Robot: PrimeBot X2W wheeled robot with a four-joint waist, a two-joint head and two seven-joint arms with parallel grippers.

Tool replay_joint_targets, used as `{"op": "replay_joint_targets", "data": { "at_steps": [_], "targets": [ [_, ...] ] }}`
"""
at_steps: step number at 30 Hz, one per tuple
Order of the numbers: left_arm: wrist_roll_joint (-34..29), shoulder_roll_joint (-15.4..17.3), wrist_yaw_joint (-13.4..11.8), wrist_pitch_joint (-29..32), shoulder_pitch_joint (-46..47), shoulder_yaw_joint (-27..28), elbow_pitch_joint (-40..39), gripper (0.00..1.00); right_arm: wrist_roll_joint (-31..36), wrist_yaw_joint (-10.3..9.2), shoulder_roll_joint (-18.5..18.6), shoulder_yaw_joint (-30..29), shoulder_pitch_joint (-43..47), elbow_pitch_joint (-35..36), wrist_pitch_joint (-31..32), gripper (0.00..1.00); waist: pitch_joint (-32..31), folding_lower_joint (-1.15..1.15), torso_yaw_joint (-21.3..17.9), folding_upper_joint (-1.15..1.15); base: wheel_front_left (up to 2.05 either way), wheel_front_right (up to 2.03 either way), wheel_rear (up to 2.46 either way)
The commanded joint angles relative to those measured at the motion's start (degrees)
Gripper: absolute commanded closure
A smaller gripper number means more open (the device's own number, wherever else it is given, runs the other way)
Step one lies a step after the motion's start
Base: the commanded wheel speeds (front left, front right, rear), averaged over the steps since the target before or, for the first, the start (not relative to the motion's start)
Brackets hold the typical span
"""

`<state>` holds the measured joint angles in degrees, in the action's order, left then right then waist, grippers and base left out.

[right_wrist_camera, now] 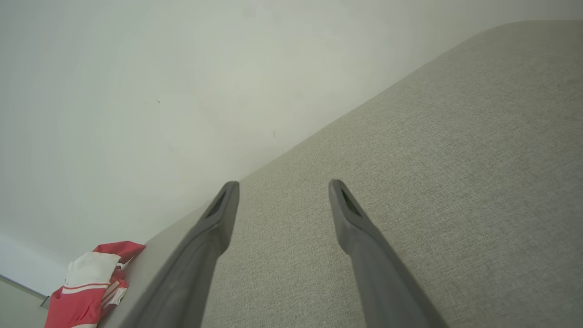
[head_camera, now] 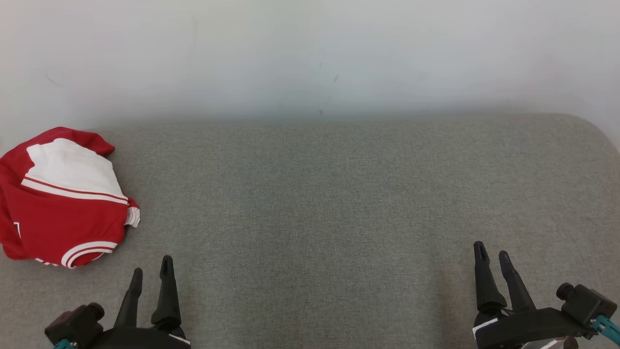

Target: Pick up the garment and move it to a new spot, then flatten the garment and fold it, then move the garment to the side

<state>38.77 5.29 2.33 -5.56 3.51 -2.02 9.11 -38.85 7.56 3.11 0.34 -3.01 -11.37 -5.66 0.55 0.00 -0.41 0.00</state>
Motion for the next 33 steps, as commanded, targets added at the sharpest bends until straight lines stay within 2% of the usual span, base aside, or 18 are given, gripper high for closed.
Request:
{"op": "replay_joint_targets", "data": {
  "at_steps": [1,8,33],
  "targets": [
    [-1.84,0.63,-0.19,-0.73,0.26,-0.32,-0.98,0.0,2.21,-0.06,0.14,0.23,-0.28,0.62,-0.69,0.0,-0.05,0.0,-0.02,0.0,0.0,0.0,0.0],
    [-6.09,1.47,0.21,-1.9,-0.11,-1.42,-1.48,0.0,7.06,-0.07,0.09,0.93,-0.33,0.65,-1.83,0.0,-0.1,0.0,-0.14,0.0,0.0,0.0,0.0],
    [-19.11,3.22,-1.17,-5.66,-0.48,-2.29,-2.03,0.0,22.05,-0.1,-0.05,1.03,0.49,2.16,-4.18,0.0,-0.04,0.0,-0.06,0.0,0.0,0.0,0.0]
  ]
}}
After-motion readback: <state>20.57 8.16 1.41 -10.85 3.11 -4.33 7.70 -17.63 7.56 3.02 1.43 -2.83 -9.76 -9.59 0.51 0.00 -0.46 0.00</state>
